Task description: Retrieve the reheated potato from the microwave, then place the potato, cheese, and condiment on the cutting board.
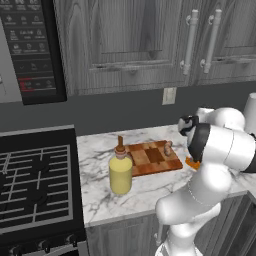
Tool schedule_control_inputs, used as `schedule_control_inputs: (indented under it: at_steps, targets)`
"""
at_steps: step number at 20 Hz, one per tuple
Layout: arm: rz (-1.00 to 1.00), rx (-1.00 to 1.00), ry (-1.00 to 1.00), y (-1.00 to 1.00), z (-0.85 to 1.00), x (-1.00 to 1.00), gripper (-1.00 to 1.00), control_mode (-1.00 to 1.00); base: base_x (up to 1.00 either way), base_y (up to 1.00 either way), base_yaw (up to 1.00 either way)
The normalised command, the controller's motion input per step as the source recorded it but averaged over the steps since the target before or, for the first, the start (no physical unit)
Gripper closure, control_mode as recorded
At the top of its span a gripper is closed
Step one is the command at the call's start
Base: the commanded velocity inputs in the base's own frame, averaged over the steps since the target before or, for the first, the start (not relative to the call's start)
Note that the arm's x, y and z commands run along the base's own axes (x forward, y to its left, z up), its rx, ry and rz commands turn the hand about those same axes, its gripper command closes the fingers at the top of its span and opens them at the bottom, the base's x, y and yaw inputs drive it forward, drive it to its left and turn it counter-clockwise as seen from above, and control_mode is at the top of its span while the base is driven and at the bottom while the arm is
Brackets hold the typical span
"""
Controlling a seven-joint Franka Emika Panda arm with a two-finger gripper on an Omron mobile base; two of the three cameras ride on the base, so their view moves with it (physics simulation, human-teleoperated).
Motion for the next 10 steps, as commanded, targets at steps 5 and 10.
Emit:
schedule_control_inputs:
  at_steps: [5,10]
  targets:
    - [0.02,0.13,0.00,-0.02,-0.25,0.02,-1.00,-1.00,0.00,0.00,0.00]
    - [0.00,0.06,0.00,0.00,-0.24,0.07,-1.00,-1.00,0.00,0.00,0.00]
